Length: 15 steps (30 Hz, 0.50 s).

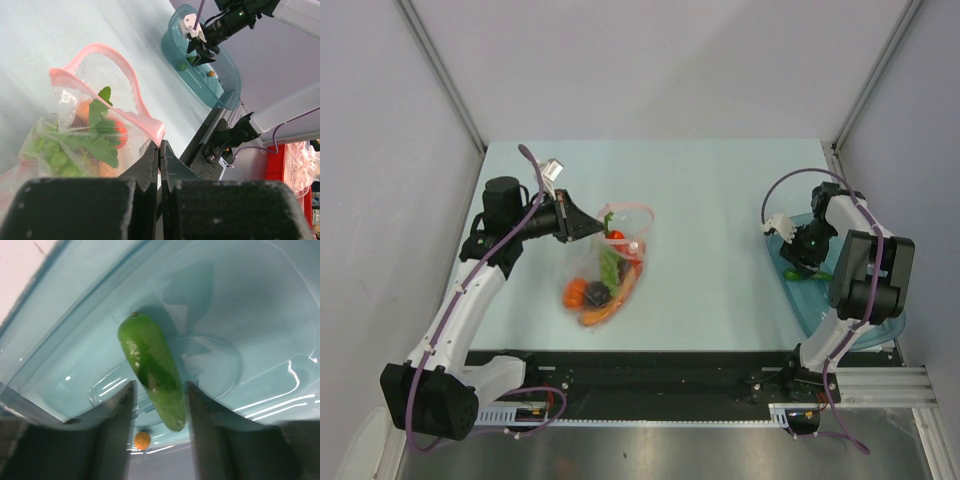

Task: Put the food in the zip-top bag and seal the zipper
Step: Pick up the fake vegetable from the bin.

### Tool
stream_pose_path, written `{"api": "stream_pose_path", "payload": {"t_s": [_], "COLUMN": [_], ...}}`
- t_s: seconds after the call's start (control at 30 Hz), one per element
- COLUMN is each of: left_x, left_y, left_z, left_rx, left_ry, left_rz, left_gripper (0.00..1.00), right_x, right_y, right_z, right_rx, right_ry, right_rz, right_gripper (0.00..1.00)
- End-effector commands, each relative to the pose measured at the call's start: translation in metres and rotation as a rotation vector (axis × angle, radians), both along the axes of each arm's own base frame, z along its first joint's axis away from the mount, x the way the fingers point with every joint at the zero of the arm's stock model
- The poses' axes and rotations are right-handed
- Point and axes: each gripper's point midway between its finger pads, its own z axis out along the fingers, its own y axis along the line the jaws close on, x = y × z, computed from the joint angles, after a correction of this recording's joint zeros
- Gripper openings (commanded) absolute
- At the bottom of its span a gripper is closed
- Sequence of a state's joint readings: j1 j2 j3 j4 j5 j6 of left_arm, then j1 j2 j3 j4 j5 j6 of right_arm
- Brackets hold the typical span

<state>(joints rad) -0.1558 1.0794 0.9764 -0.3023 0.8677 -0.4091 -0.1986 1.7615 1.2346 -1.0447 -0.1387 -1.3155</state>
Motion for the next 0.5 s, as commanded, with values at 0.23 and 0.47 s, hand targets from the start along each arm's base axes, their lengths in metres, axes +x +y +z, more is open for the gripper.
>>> {"api": "stream_pose_path", "payload": {"t_s": [0.23,0.47], "left_x": [-0.004,-0.008], "left_y": [-0.001,0.0], "left_z": [0.014,0.014], "left_rx": [-0.002,0.014], "left_ry": [-0.067,-0.075], "left_rz": [-0.028,-0.04], "left_gripper": [0.01,0.01], "right_x": [0.009,0.008], "right_y": [0.007,0.007], "right_z": [0.003,-0.01], "right_rx": [-0.008,0.003], "right_ry": [-0.049,-0.021], "right_rz": [0.09,0.079], "right_gripper": [0.78,0.66]}}
